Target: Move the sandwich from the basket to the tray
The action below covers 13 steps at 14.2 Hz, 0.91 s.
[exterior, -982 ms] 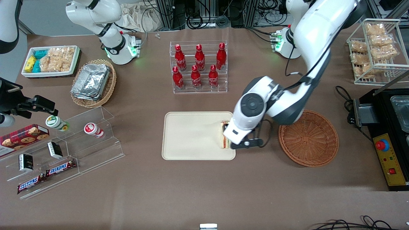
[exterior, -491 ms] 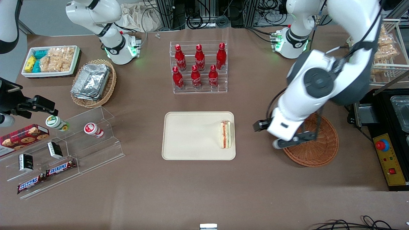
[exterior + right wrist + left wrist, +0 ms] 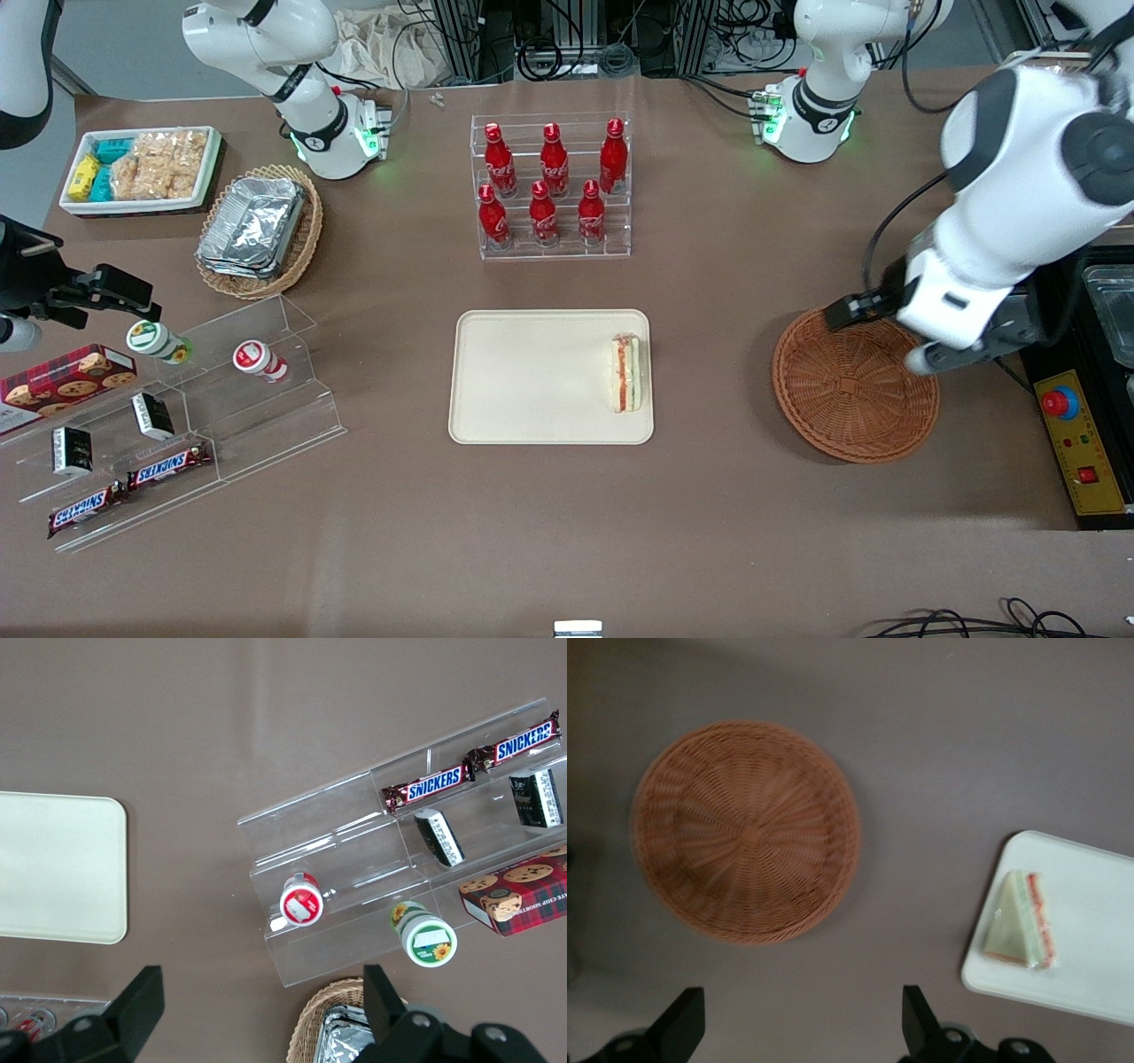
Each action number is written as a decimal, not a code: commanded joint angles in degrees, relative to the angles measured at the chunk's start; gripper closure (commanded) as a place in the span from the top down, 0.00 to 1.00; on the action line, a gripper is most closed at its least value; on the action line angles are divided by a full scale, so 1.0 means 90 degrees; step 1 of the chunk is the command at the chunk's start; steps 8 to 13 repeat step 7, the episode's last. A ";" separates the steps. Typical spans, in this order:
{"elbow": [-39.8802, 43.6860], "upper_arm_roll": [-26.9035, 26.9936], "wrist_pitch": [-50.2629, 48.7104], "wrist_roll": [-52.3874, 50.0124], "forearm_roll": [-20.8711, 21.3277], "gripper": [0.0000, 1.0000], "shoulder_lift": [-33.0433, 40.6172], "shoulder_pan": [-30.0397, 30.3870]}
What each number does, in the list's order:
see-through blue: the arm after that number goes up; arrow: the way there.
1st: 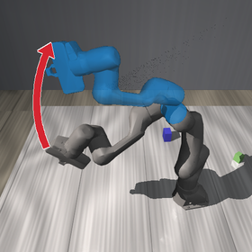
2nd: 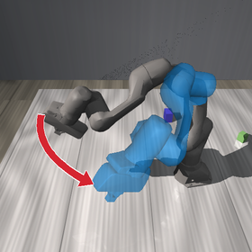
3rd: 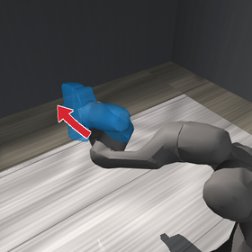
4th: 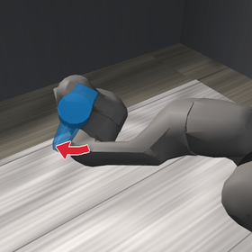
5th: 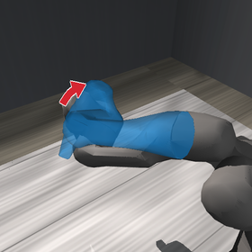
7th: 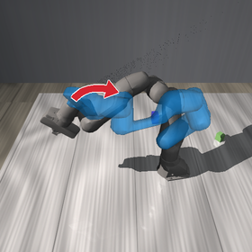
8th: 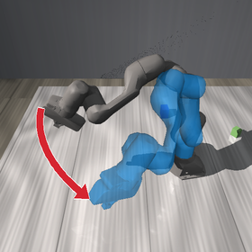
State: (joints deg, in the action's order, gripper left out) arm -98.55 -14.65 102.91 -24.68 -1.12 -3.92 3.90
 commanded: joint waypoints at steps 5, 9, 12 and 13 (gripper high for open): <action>-0.0496 0.1675 -0.0604 0.2327 -0.0159 1.00 0.0797 -0.0667; -0.0204 0.1784 -0.0624 0.3082 -0.0140 1.00 0.0631 -0.0667; -0.0204 0.1784 -0.0624 0.3082 -0.0140 1.00 0.0631 -0.0667; -0.0204 0.1784 -0.0624 0.3082 -0.0140 1.00 0.0631 -0.0667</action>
